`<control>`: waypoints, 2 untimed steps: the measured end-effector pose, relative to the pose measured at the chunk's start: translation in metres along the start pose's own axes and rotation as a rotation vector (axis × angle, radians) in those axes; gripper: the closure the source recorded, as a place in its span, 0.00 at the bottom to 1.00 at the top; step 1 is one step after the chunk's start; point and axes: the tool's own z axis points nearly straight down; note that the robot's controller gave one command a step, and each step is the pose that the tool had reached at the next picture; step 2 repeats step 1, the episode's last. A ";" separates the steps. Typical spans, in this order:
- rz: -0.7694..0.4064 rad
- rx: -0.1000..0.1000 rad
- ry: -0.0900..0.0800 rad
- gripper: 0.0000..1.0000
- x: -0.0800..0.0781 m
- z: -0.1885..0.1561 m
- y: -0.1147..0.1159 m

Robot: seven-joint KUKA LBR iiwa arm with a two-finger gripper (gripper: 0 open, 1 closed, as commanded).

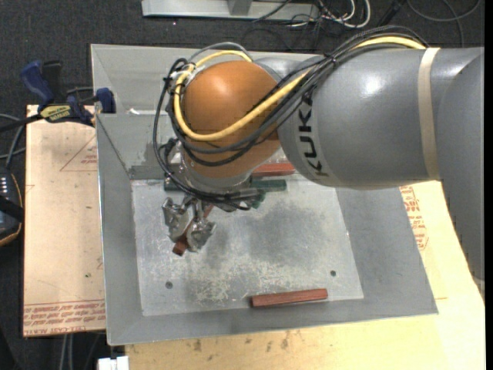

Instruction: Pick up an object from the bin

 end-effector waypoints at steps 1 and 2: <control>-0.169 -0.006 0.006 1.00 -0.002 -0.025 -0.005; -0.169 -0.006 0.006 1.00 -0.002 -0.025 -0.005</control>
Offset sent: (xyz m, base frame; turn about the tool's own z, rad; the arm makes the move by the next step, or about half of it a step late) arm 0.0273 -0.0162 0.1935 -0.3414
